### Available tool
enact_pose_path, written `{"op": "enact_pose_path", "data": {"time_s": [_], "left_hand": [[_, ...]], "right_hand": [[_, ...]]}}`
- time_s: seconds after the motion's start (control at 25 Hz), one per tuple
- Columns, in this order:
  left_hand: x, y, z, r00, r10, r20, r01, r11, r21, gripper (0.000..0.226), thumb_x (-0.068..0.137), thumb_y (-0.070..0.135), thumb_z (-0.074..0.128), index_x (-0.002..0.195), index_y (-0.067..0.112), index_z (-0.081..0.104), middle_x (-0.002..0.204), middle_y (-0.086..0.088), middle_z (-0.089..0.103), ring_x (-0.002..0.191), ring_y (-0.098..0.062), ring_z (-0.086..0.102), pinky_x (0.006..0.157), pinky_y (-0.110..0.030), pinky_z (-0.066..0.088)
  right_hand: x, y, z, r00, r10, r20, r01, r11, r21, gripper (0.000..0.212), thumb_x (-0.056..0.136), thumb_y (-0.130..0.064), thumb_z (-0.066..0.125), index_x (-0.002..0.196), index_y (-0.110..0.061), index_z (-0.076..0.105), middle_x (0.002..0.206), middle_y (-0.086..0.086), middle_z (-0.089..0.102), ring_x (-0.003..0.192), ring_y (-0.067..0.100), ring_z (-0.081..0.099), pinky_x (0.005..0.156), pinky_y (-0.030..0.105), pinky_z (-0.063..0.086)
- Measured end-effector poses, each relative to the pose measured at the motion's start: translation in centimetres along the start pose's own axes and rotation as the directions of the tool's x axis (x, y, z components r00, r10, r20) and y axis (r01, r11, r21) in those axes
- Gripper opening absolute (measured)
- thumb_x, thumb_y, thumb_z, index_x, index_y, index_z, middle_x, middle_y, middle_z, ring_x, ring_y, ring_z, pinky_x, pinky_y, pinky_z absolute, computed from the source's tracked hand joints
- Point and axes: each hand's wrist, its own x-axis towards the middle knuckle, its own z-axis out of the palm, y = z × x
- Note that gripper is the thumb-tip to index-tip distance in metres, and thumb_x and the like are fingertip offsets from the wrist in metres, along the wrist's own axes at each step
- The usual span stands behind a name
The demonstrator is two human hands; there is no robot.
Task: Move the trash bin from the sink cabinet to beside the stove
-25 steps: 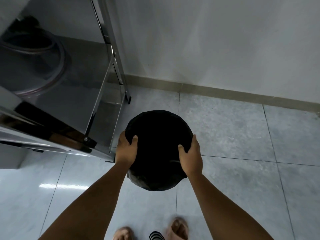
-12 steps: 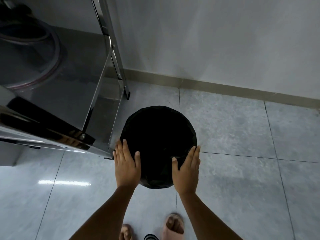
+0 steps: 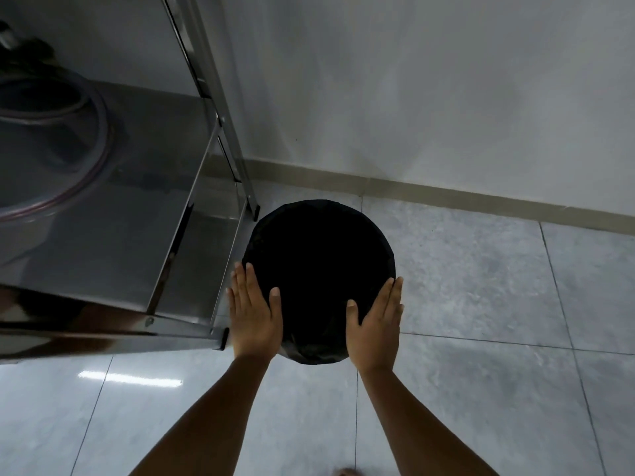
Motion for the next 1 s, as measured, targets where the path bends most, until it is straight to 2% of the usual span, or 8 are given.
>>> {"op": "enact_pose_path", "data": {"time_s": [0.28,0.56,0.68,0.84,1.0], "left_hand": [[5.2,1.8,1.0,0.997,0.017,-0.081,-0.02,0.999,-0.038,0.063,0.101,0.033,0.032,0.153,0.004,0.012,0.162,-0.015,0.011,0.15,-0.026,0.007,0.121,-0.04,0.004],[8.6,3.2,1.6,0.991,0.031,-0.129,-0.038,0.998,-0.051,0.063,0.101,0.036,0.029,0.153,0.006,0.013,0.162,-0.013,0.014,0.15,-0.024,0.009,0.121,-0.038,0.005],[10.0,3.9,1.7,0.992,0.025,-0.125,-0.023,1.0,0.011,0.064,0.101,0.038,0.03,0.153,0.003,0.014,0.161,-0.016,0.016,0.15,-0.027,0.011,0.121,-0.042,0.009],[12.2,4.7,1.3,1.0,0.019,-0.013,-0.018,0.995,0.098,0.072,0.099,0.047,0.027,0.154,0.004,0.008,0.162,-0.017,0.011,0.15,-0.028,0.008,0.121,-0.045,0.008],[12.5,5.4,-0.9,0.987,-0.07,0.146,0.04,0.979,0.198,0.075,0.098,0.051,0.025,0.154,0.007,0.001,0.163,-0.013,0.002,0.15,-0.026,0.002,0.119,-0.045,0.004]], "right_hand": [[5.5,-1.3,0.6,0.997,-0.063,-0.053,0.064,0.998,0.011,0.081,0.098,-0.043,0.05,0.159,-0.003,0.015,0.167,0.015,0.014,0.152,0.037,0.022,0.118,0.053,0.034],[9.6,-2.3,0.8,0.993,-0.089,-0.076,0.093,0.995,0.045,0.079,0.099,-0.041,0.047,0.159,-0.006,0.012,0.168,0.012,0.01,0.154,0.034,0.016,0.121,0.052,0.027],[11.2,-2.7,0.6,0.994,-0.095,-0.05,0.097,0.995,0.033,0.079,0.099,-0.044,0.044,0.16,-0.009,0.009,0.169,0.01,0.007,0.154,0.034,0.014,0.122,0.05,0.025],[13.8,-3.4,-0.7,0.994,-0.088,0.066,0.088,0.996,0.001,0.084,0.099,-0.052,0.042,0.16,-0.011,0.001,0.169,0.008,0.001,0.154,0.035,0.011,0.124,0.048,0.018],[14.1,-3.7,-3.7,0.966,-0.073,0.247,0.1,0.99,-0.101,0.084,0.1,-0.056,0.035,0.16,-0.009,0.0,0.169,0.01,-0.001,0.156,0.03,0.006,0.125,0.044,0.006]]}}
